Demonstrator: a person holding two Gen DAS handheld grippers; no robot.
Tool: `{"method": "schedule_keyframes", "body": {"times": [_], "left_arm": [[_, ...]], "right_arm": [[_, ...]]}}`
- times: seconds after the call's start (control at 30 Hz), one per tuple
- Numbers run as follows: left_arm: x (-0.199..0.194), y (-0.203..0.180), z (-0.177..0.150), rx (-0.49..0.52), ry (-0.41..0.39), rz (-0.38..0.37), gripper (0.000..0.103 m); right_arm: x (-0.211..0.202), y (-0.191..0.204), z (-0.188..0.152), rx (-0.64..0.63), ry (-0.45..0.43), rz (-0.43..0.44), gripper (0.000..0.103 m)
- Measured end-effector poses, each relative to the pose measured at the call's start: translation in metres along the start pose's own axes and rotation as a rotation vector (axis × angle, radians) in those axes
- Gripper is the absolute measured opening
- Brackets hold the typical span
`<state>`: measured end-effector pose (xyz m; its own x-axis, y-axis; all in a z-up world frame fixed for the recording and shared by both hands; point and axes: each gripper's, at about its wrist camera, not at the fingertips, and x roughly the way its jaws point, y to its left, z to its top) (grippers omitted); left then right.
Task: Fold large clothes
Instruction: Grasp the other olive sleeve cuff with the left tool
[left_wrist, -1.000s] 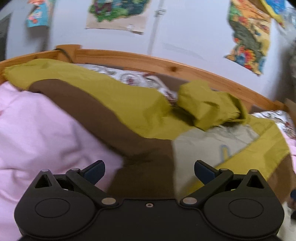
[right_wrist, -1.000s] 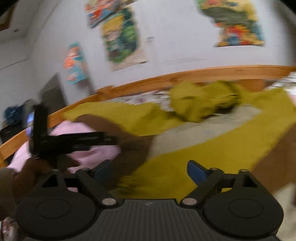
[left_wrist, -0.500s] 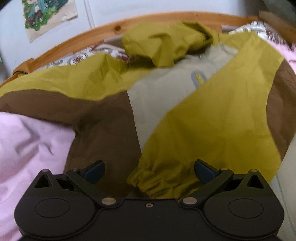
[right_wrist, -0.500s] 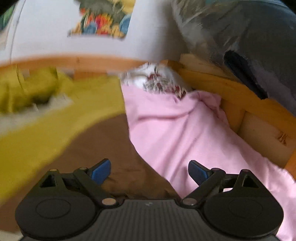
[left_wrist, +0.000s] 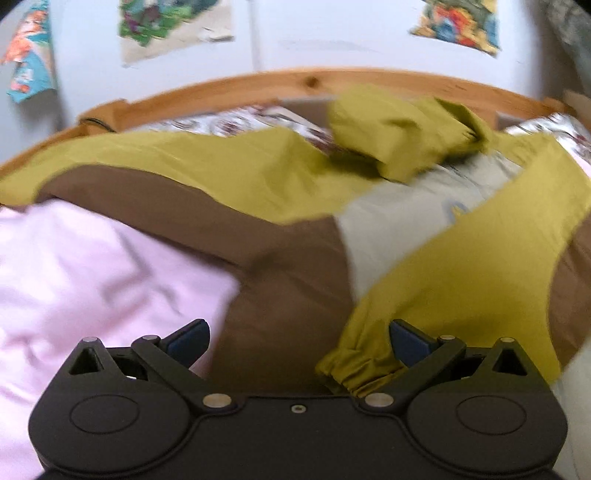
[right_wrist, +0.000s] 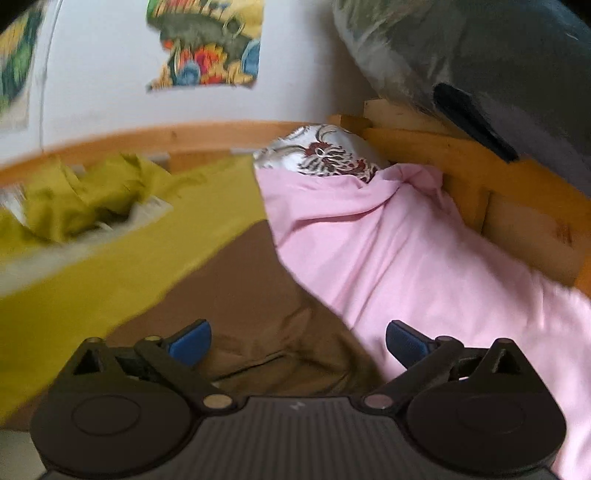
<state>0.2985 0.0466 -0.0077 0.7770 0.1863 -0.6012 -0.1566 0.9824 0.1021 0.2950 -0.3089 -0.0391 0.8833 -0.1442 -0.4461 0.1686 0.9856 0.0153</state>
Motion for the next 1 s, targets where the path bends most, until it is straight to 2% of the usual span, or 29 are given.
{"method": "schedule_keyframes", "body": {"times": [0.07,0.13,0.23,0.27,0.43,0.5,0.6,0.67,0.8,0.87,0.93,0.97,1.0], "left_arm": [[-0.002,0.018,0.012,-0.041,-0.035,0.034,0.102],[-0.004,0.036,0.024,-0.075,-0.082,0.091,0.102],[-0.009,0.066,0.042,-0.138,-0.071,0.073,0.102],[-0.01,0.075,0.047,-0.159,-0.075,0.088,0.102],[0.001,0.132,0.071,-0.304,-0.058,0.309,0.102],[0.007,0.159,0.078,-0.335,-0.097,0.378,0.102],[0.017,0.196,0.091,-0.317,-0.166,0.45,0.102],[0.02,0.218,0.098,-0.36,-0.186,0.46,0.102],[0.029,0.257,0.113,-0.567,-0.17,0.442,0.101],[0.037,0.271,0.116,-0.659,-0.157,0.42,0.09],[0.043,0.279,0.115,-0.733,-0.159,0.409,0.062],[0.044,0.279,0.115,-0.752,-0.17,0.409,0.056],[0.043,0.279,0.114,-0.751,-0.18,0.427,0.042]], "right_arm": [[-0.013,0.006,-0.004,0.05,-0.003,0.073,0.103],[-0.017,0.015,-0.009,0.046,-0.008,0.109,0.103],[-0.018,0.024,-0.02,0.017,-0.019,0.142,0.103],[-0.016,0.026,-0.025,0.008,-0.01,0.139,0.103],[-0.008,0.028,-0.037,0.011,0.045,0.139,0.103],[-0.008,0.029,-0.037,0.01,0.045,0.139,0.103],[-0.007,0.031,-0.039,0.002,0.051,0.133,0.103],[-0.007,0.031,-0.04,0.0,0.052,0.131,0.103],[-0.006,0.032,-0.041,-0.011,0.056,0.122,0.103],[-0.005,0.036,-0.042,-0.028,0.06,0.111,0.103],[-0.004,0.04,-0.043,-0.049,0.065,0.099,0.103],[-0.004,0.041,-0.043,-0.056,0.066,0.096,0.103],[-0.003,0.042,-0.044,-0.062,0.067,0.094,0.103]]}}
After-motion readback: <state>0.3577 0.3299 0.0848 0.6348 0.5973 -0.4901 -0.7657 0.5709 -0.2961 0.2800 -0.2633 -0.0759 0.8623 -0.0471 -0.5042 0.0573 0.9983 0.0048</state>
